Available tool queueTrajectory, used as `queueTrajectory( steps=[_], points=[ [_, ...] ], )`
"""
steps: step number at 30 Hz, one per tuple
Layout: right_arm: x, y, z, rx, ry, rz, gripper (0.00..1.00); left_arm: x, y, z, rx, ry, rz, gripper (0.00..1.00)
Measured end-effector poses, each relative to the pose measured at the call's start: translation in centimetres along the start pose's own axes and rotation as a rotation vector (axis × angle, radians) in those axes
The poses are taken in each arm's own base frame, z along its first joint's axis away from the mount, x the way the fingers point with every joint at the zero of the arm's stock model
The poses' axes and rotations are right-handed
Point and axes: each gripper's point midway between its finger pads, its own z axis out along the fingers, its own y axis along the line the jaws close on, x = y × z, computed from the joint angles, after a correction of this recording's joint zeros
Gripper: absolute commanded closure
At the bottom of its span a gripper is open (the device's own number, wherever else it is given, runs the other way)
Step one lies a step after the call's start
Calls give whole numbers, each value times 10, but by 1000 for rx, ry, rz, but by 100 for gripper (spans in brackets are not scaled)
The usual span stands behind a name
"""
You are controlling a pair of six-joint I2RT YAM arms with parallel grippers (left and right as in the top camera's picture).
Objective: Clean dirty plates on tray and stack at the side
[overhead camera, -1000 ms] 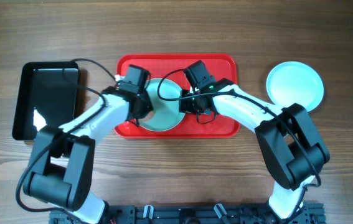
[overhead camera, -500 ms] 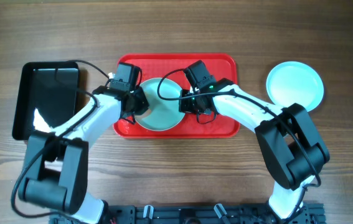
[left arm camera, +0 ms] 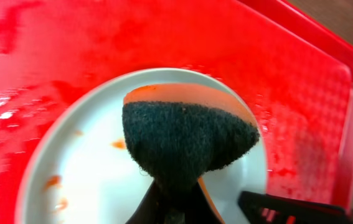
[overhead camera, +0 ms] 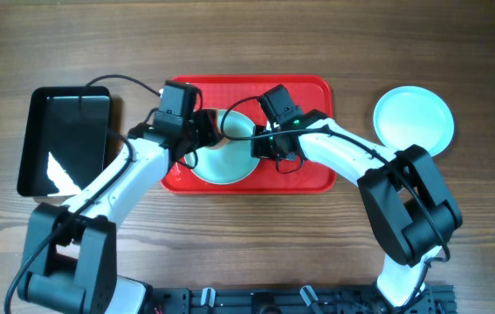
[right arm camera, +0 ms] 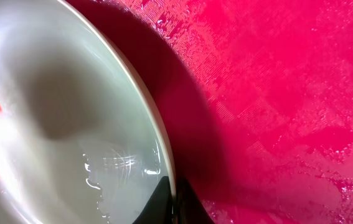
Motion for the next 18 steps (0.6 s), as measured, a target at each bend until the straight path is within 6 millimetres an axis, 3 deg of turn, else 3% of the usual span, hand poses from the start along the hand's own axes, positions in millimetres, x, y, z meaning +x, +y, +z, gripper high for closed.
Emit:
queueTrajectory(
  steps=[5, 12, 18],
  points=[
    [0, 0, 0, 0, 0, 0, 96, 11, -8, 20, 18, 29, -9, 96],
    [0, 0, 0, 1, 0, 0, 96, 24, 7, 49, -26, 79, -47, 96],
    [0, 0, 0, 1, 0, 0, 96, 23, 13, 50, -55, 72, -56, 96]
  ],
)
